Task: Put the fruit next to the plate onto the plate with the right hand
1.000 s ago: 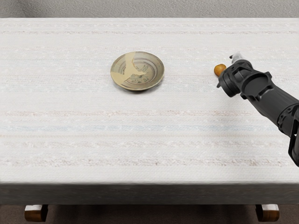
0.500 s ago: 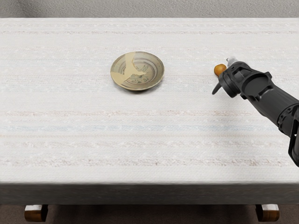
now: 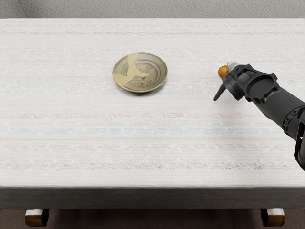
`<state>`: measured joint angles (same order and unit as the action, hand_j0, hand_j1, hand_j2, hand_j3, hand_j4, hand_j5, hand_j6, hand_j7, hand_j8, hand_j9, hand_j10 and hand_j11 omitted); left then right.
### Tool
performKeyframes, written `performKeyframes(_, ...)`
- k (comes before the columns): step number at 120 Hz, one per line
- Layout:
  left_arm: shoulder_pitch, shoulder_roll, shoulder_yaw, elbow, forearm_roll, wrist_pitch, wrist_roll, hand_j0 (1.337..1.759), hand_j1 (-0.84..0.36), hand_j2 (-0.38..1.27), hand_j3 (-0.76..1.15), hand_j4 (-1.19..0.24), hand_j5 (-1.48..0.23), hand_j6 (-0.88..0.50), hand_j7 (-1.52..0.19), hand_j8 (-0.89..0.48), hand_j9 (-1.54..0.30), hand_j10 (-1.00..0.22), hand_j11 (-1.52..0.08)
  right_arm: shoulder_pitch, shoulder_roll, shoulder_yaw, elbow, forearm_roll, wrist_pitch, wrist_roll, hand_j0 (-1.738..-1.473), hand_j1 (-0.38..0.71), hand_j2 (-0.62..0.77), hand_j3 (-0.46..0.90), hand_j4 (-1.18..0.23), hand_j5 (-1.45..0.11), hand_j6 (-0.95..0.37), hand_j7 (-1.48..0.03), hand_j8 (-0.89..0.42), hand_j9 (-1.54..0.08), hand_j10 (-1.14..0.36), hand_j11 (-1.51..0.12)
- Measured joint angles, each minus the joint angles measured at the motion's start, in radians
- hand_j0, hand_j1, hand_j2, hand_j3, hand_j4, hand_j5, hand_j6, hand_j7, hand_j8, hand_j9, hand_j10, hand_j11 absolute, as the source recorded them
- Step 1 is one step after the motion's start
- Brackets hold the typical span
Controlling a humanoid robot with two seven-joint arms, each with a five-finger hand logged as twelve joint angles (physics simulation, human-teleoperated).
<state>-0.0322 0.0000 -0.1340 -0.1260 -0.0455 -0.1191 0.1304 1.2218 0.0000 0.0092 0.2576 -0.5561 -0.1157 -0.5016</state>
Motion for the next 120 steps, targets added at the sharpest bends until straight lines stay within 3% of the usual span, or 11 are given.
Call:
performKeyframes(34, 0.000, 0.000, 0.000, 0.000, 0.000, 0.000, 0.000, 1.658, 0.35, 0.00, 0.00, 0.00, 0.00, 0.00, 0.00, 0.00, 0.00, 0.00, 0.00, 0.006, 0.000, 0.002, 0.000, 0.000, 0.032, 0.002, -1.658, -0.26, -0.01, 0.00, -0.05, -0.10, -0.02, -0.10, -0.08, -0.10, -0.08, -0.10)
performKeyframes(74, 0.000, 0.000, 0.000, 0.000, 0.000, 0.000, 0.000, 1.658, 0.35, 0.00, 0.00, 0.00, 0.00, 0.00, 0.00, 0.00, 0.00, 0.00, 0.00, 0.007, 0.000, 0.002, 0.000, -0.006, 0.038, 0.002, -1.657, -0.07, -0.04, 0.00, -0.08, -0.30, -0.01, -0.31, -0.11, -0.30, -0.15, -0.30)
performKeyframes(99, 0.000, 0.000, 0.000, 0.000, 0.000, 0.000, 0.000, 1.658, 0.35, 0.00, 0.00, 0.00, 0.00, 0.00, 0.00, 0.00, 0.00, 0.00, 0.00, 0.008, 0.000, 0.000, -0.001, -0.008, 0.044, 0.001, -1.657, 0.05, -0.05, 0.00, -0.20, -0.42, -0.15, -0.44, -0.21, -0.42, -0.20, -0.43)
performKeyframes(120, 0.000, 0.000, 0.000, 0.000, 0.000, 0.000, 0.000, 1.658, 0.35, 0.00, 0.00, 0.00, 0.00, 0.00, 0.00, 0.00, 0.00, 0.00, 0.00, 0.008, 0.000, 0.000, 0.000, -0.006, 0.059, 0.001, -1.657, 0.14, -0.07, 0.00, -0.39, -0.52, -0.33, -0.54, -0.34, -0.52, -0.29, -0.53)
